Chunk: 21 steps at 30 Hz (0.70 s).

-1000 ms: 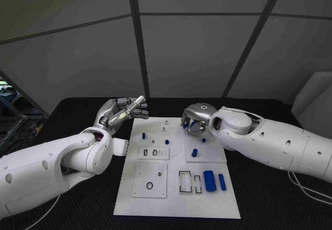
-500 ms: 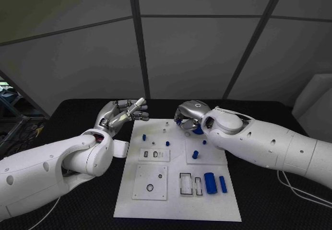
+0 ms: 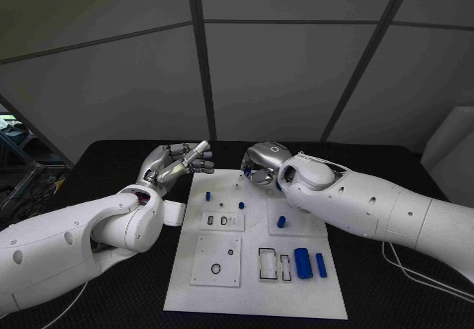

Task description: Assemble the parts on the task board

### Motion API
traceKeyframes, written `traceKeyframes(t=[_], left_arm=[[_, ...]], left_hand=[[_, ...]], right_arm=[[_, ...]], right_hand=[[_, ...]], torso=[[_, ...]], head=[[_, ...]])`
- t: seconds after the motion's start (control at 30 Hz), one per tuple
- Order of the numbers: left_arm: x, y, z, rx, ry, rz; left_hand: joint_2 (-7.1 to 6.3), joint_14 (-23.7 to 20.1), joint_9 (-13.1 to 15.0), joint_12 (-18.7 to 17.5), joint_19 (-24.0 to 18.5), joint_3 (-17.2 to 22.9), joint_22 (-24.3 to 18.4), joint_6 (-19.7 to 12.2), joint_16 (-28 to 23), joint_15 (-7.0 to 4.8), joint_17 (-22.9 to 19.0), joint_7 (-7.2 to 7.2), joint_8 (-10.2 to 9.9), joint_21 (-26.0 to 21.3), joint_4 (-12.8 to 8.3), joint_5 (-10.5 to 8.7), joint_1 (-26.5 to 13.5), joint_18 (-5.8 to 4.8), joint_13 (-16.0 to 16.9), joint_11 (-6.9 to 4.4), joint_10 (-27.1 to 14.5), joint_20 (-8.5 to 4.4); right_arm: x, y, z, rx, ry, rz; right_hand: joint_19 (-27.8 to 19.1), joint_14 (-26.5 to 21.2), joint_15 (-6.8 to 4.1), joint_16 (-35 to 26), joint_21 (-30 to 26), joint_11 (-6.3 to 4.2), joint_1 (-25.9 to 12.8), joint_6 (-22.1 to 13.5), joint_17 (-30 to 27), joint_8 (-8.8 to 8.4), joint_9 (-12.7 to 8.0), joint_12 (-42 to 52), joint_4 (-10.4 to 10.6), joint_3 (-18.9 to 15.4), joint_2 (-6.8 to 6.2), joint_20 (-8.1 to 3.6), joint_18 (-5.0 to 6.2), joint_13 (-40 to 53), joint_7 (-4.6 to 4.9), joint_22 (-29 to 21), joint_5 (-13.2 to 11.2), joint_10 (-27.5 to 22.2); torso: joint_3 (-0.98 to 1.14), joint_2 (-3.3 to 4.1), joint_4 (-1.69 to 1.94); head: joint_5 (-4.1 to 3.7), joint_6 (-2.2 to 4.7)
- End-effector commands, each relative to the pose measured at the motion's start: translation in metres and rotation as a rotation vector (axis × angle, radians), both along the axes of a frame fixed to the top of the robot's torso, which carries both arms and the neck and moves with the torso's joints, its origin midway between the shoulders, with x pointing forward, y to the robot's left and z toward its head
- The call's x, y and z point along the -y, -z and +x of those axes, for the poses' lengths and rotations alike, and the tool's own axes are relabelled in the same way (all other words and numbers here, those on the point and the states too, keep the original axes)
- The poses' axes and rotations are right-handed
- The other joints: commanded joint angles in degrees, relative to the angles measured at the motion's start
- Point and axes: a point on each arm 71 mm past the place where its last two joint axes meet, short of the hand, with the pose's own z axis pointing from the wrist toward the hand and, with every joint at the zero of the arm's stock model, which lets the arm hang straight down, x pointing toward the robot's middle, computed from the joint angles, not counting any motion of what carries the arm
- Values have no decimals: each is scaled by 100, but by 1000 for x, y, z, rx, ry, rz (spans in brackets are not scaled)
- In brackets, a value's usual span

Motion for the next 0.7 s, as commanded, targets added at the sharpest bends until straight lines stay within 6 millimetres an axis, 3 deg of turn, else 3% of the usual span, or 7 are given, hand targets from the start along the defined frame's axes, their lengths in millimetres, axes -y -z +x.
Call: traceKeyframes(t=[0.03,0.7], left_arm=[[2,-1,0,7,15,-6],[4,-2,0,8,21,-8]], left_hand=[[61,-40,-4,-20,-58,-28,7,-29,-27,19,9,5,-29,28,8,-24,-15,-91,-8,-10,-48,2],[63,-49,-4,-27,-69,-31,8,-31,-39,22,12,8,-34,29,4,-24,-11,-92,-8,-8,-54,5]], right_arm=[[-4,-3,0,8,-16,22],[-13,3,6,-36,-19,-8]], right_hand=[[-1,286,-25,20,33,-99,54,-25,7,-26,10,-23,12,17,6,4,-117,43,35,1,12,120],[-34,281,-7,23,30,-78,28,-71,-3,-64,19,-71,44,26,-20,20,-112,59,53,-19,-7,73]], torso=[[0,5,1],[-1,8,-2]], head=[[12,-6],[58,-40]])
